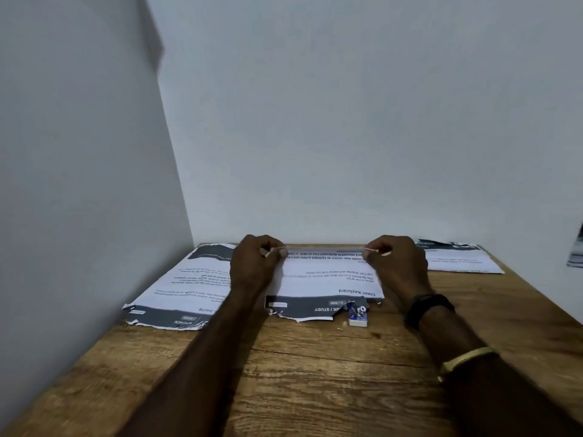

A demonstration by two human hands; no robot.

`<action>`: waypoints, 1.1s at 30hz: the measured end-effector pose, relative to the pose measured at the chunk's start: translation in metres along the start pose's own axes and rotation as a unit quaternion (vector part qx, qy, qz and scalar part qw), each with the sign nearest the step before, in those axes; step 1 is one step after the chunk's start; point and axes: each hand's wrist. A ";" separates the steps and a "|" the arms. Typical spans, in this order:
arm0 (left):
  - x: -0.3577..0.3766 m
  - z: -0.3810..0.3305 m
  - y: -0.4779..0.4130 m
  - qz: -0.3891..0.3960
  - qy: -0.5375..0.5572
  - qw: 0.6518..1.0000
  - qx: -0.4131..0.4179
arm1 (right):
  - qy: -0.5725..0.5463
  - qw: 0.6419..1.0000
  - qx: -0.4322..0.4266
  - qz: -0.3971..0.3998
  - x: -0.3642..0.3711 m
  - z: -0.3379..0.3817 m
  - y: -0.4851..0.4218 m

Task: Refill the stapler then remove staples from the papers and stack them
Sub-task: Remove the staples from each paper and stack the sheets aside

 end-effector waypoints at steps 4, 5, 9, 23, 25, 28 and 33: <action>0.003 -0.006 -0.001 -0.101 0.102 0.987 0.067 | -0.065 0.993 -0.085 -0.051 -0.006 0.018 0.002; 0.004 -0.009 -0.001 -0.113 0.149 0.979 0.081 | -0.108 0.987 -0.108 -0.051 -0.006 0.024 0.005; 0.007 -0.021 -0.001 -0.127 0.294 0.945 0.065 | -0.191 0.961 -0.198 -0.028 0.000 0.045 0.016; 0.024 -0.033 0.008 -0.008 0.446 0.887 -0.116 | -0.085 0.965 -0.187 0.165 0.036 0.043 0.032; 0.020 -0.027 0.005 -0.037 0.439 0.888 -0.130 | -0.010 0.984 -0.146 0.105 0.034 0.041 0.031; 0.015 -0.020 0.003 -0.059 0.450 0.882 -0.129 | 0.128 0.978 -0.072 0.146 0.033 0.034 0.031; 0.016 -0.017 0.000 -0.050 0.449 0.884 -0.122 | 0.288 0.926 -0.063 0.236 0.049 0.034 0.038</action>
Point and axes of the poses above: each hand's wrist, its own y-axis away from the middle knuckle, its own x-axis out of the palm, z = x × y, and after that the axes turned 14 degrees about z, right-handed
